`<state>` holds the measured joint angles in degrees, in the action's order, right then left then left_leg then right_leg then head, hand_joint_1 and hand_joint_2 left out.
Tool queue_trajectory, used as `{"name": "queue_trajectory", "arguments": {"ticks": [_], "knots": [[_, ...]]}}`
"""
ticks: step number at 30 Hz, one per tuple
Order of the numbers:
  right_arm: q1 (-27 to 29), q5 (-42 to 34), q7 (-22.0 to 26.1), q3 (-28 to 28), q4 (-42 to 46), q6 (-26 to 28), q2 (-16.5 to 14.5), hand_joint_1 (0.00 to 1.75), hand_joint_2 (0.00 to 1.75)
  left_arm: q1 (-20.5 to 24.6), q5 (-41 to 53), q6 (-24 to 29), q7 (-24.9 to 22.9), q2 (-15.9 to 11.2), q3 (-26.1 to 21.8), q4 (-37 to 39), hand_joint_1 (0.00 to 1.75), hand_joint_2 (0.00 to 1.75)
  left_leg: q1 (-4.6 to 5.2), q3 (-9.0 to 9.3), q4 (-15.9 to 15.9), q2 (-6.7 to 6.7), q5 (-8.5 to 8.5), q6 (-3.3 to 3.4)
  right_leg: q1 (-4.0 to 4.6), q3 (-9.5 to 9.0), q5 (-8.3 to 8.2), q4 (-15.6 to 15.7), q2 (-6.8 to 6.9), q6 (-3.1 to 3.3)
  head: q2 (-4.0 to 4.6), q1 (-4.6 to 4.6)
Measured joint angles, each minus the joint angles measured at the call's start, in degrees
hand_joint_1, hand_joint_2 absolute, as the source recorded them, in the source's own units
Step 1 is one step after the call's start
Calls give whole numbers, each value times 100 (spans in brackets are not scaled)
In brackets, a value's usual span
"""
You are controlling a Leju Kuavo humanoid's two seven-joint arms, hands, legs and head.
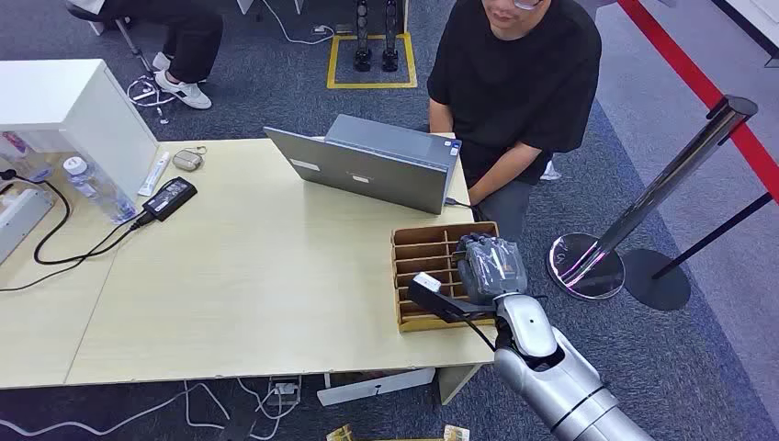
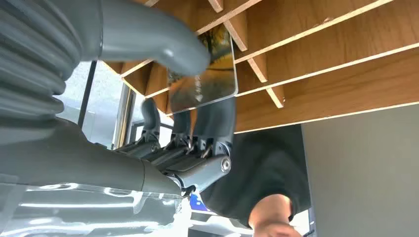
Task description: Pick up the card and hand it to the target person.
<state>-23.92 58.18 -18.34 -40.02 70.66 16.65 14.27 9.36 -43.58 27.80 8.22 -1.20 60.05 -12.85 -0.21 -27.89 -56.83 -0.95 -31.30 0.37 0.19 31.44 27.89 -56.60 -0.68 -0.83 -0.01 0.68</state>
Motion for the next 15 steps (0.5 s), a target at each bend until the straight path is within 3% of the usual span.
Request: {"name": "queue_trajectory", "arguments": {"ticks": [15], "knots": [[-26, -4, 59, -3, -2, 87, 0, 143, 175, 7, 16, 0, -1, 0, 1, 0, 0, 0, 0, 0, 0, 0, 0, 0, 0, 0, 0, 0, 0, 0, 0, -2]]}}
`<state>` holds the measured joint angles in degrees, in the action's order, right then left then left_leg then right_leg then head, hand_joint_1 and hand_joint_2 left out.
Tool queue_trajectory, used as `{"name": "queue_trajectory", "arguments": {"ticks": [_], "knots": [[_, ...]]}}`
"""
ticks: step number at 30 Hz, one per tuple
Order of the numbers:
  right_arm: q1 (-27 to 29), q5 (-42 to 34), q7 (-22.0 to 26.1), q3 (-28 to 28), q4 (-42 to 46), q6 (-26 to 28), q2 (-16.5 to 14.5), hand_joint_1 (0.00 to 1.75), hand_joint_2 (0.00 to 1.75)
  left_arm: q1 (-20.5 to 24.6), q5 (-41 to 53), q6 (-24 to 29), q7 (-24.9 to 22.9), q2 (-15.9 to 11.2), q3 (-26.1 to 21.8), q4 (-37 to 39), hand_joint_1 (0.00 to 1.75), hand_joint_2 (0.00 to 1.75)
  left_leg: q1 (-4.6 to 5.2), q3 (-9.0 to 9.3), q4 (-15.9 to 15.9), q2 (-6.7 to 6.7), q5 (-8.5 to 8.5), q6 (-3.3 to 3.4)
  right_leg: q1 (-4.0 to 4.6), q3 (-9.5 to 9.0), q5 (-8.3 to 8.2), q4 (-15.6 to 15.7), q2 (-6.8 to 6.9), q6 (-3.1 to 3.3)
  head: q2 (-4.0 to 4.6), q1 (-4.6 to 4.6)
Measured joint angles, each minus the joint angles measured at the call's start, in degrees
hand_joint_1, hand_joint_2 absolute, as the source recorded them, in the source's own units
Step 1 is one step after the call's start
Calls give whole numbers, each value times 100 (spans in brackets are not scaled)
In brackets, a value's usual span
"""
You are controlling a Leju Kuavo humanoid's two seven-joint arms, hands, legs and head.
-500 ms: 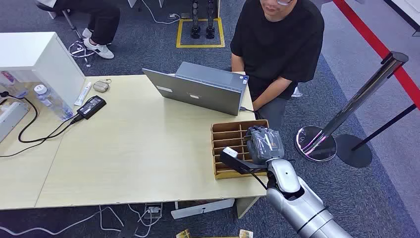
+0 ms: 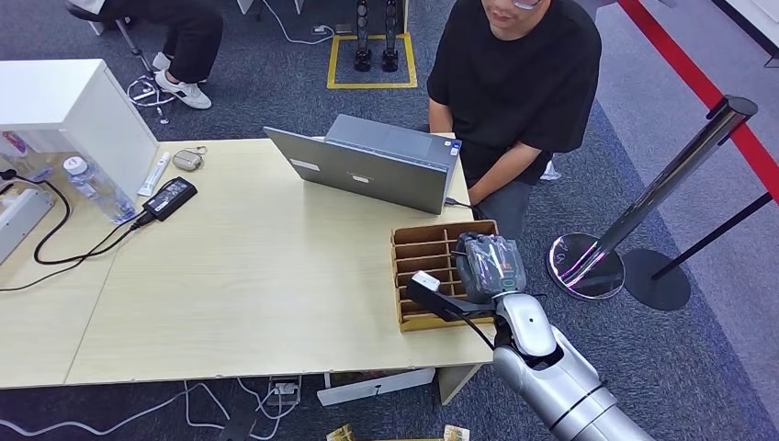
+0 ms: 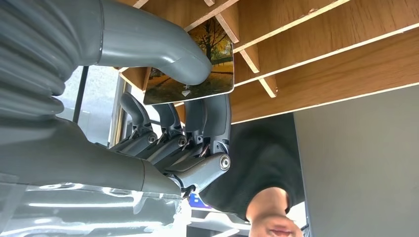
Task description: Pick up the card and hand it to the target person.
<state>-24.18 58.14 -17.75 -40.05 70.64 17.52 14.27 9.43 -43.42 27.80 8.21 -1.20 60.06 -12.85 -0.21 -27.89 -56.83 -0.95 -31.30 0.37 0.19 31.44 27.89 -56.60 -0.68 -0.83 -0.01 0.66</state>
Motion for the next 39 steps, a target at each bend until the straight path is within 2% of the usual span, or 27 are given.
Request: {"name": "queue_trajectory", "arguments": {"ticks": [11, 16, 24, 32, 39], "knots": [[-13, 70, 9, -1, 2, 4, 0, 151, 175, 0, 1, 0, 1, 0, -2, 0, 0, 0, 0, 0, 0, 0, 0, 0, 0, 0, 0, 0, 0, 0, 1, 1], [-21, 196, -87, -1, 114, -118, 19, 148, 175, -4, -9, 2, 9, 0, 0, 0, 0, 0, 0, 0, 0, 0, 0, 0, 0, 0, 0, 0, 0, 0, 0, 1], [-20, 469, -295, 2, 778, -369, 159, 137, 175, -39, -65, 26, 37, 0, -2, 0, 0, 0, 0, 1, 0, 0, 0, 0, 0, 0, 0, 0, -1, 0, 0, 1], [-15, 698, -410, 70, 1594, -376, 317, 138, 175, -83, -122, 62, 66, 0, -2, 0, 0, 0, 0, 3, -1, 0, 0, 0, 0, 0, 0, 0, -1, 0, 0, 1], [-209, 363, -399, 367, 2006, -425, 525, 143, 175, -98, -102, 61, 85, 0, -2, 0, 0, 0, 1, 2, -1, 2, 0, 0, -1, 0, -1, 0, -2, 0, 1, 1]]}}
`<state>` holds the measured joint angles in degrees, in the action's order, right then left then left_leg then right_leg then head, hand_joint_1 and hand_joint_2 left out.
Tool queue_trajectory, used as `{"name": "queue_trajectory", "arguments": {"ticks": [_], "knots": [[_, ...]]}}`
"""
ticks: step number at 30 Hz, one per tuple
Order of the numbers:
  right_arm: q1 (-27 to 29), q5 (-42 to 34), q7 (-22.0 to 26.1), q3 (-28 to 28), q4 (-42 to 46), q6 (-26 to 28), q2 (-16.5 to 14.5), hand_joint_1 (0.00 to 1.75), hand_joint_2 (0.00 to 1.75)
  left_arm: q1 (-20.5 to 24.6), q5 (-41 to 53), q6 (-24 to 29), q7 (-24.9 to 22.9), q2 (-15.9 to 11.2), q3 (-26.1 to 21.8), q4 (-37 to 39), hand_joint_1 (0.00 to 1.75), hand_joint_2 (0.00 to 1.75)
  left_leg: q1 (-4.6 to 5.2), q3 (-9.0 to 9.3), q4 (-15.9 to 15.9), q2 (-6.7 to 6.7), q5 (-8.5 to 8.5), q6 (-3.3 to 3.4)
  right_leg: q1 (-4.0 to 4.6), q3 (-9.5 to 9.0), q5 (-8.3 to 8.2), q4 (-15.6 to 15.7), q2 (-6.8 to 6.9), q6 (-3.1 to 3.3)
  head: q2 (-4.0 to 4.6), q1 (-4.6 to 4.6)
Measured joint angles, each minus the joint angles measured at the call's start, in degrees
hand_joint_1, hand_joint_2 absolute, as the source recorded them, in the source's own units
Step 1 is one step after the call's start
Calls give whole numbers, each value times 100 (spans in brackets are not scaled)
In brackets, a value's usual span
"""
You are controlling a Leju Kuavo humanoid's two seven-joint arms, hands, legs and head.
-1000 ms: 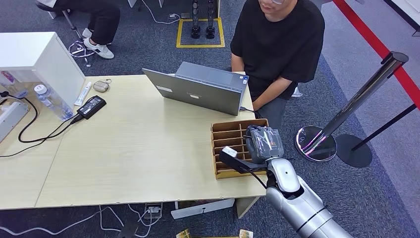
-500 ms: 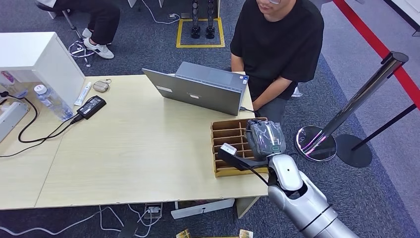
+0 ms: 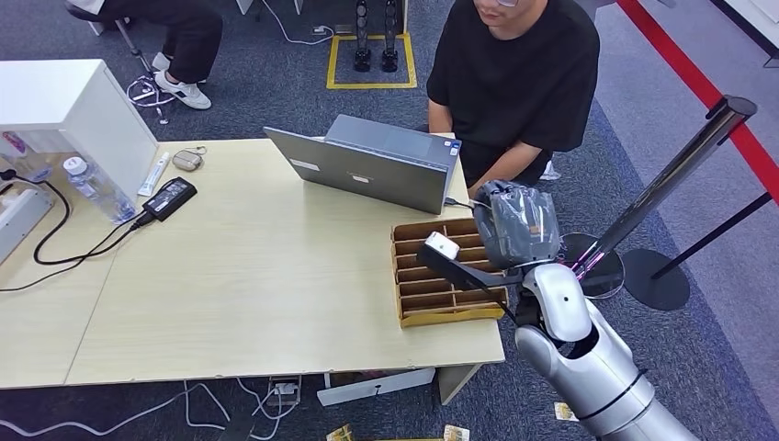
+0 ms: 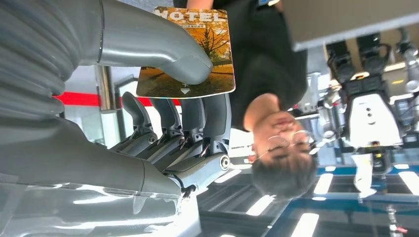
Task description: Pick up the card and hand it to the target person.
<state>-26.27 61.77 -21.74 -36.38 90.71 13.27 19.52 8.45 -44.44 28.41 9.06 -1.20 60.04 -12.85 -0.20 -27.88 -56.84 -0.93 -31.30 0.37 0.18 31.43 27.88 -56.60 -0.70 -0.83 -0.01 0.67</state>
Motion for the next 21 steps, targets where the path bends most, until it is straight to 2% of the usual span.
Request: {"name": "queue_trajectory", "arguments": {"ticks": [10, 14, 18, 21], "knots": [[-795, -476, 286, 121, -602, -37, 166, 139, 175, 82, 154, -92, -101, 3, 0, 0, 0, 0, 0, -1, 0, -1, 0, 0, 0, 0, -1, -1, 1, 0, 0, -1], [-906, -515, 334, 120, -752, -51, 170, 140, 175, 97, 177, -98, -112, 4, 0, 0, 0, 0, -1, -1, 0, -2, 0, 0, 0, 0, -1, -1, 2, 0, -1, 1], [-1470, -673, 613, 40, -1817, 5, 147, 139, 175, 188, 289, -186, -171, 10, 12, 0, 0, 0, -1, -5, 0, -5, 0, 0, 0, 0, -1, -2, 7, 0, 0, -1], [-1609, -736, 690, 5, -2254, 135, 118, 136, 175, 219, 322, -225, -180, 17, 15, 0, 0, 0, -1, -5, -1, -7, 0, 0, 0, 0, -1, -1, 8, 0, 0, -1]]}}
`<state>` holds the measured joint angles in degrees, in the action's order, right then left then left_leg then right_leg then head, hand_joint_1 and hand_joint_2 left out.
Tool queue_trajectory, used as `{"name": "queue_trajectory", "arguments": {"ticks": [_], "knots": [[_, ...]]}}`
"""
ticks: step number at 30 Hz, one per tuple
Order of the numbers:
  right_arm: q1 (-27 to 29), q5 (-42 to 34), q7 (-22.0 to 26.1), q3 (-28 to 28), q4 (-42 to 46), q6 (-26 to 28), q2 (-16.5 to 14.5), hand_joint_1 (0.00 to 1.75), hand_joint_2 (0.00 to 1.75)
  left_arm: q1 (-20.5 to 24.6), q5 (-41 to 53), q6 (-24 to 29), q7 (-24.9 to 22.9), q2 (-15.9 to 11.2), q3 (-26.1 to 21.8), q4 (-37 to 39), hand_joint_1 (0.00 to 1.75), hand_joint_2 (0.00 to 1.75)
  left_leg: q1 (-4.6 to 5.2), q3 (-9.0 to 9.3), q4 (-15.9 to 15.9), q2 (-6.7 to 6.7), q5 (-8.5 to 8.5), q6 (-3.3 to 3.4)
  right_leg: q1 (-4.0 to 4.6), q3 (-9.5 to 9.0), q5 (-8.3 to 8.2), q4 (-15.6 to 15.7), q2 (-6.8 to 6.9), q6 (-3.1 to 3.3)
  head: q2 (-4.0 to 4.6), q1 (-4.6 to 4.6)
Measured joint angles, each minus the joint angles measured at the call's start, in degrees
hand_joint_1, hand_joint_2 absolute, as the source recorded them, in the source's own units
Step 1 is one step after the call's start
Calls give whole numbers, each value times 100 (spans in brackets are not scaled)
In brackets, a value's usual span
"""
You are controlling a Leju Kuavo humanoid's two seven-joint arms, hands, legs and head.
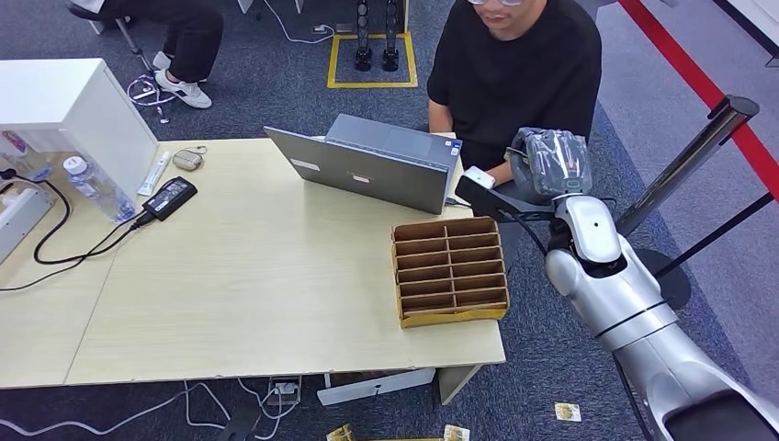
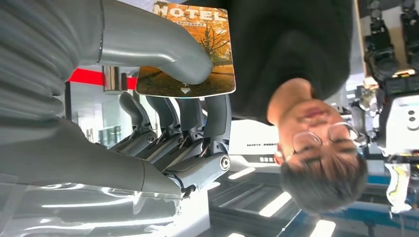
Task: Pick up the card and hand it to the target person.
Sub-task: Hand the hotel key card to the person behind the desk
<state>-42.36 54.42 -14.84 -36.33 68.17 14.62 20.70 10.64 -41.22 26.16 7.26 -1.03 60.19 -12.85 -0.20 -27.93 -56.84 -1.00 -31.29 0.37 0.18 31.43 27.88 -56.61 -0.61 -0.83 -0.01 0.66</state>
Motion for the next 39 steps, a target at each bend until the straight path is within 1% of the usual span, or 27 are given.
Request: {"name": "queue_trajectory", "arguments": {"ticks": [8, 15, 23, 34, 35, 36, 38, 39], "knots": [[-103, -77, 103, -113, -886, 190, -108, 137, 175, 41, 35, -44, -7, 27, 5, 0, 0, 0, 0, 0, 0, -1, 0, 0, 0, 0, 0, 0, 1, 0, -1, 1], [-102, -156, 156, -194, -1372, 292, -183, 139, 175, 48, 76, -52, -41, 28, 11, 0, 0, 0, 0, 1, 0, -1, 0, 0, 1, 1, 0, 0, 0, 0, 1, 0], [-102, -182, 169, -230, -1630, 313, -230, 140, 175, 64, 88, -53, -58, 29, 65, 0, 0, 0, 0, 1, 0, 0, 0, 0, 0, 1, 0, 0, 0, 0, 0, -1], [-101, -205, 170, -233, -1792, 313, -248, 136, 175, 71, 93, -52, -59, 29, 97, 0, 0, 0, 0, 1, -1, 0, 0, 0, 0, 0, 0, 0, 0, 0, -1, 0], [-101, -205, 170, -233, -1804, 313, -249, 127, 175, 71, 93, -52, -59, 29, 97, 0, 0, 0, 0, 1, -1, 0, 0, 0, 0, 0, 0, 0, 0, 0, 0, 0], [-101, -205, 170, -233, -1817, 313, -251, 101, 175, 71, 93, -52, -59, 29, 97, 0, 0, 0, 0, 1, -1, 0, 0, 0, 0, 0, 0, 0, 0, 0, 0, 0], [-101, -205, 170, -233, -1843, 313, -260, 34, 175, 71, 93, -52, -59, 29, 97, 0, 0, 0, 0, 1, -1, 0, 0, 0, 0, 0, 0, 0, 0, 0, -1, -1], [-101, -205, 170, -233, -1855, 311, -266, 9, 175, 71, 93, -52, -59, 29, 97, 0, 0, 0, 0, 1, -1, 0, 0, 0, 0, 1, 0, 0, 0, 0, -1, -1]]}}
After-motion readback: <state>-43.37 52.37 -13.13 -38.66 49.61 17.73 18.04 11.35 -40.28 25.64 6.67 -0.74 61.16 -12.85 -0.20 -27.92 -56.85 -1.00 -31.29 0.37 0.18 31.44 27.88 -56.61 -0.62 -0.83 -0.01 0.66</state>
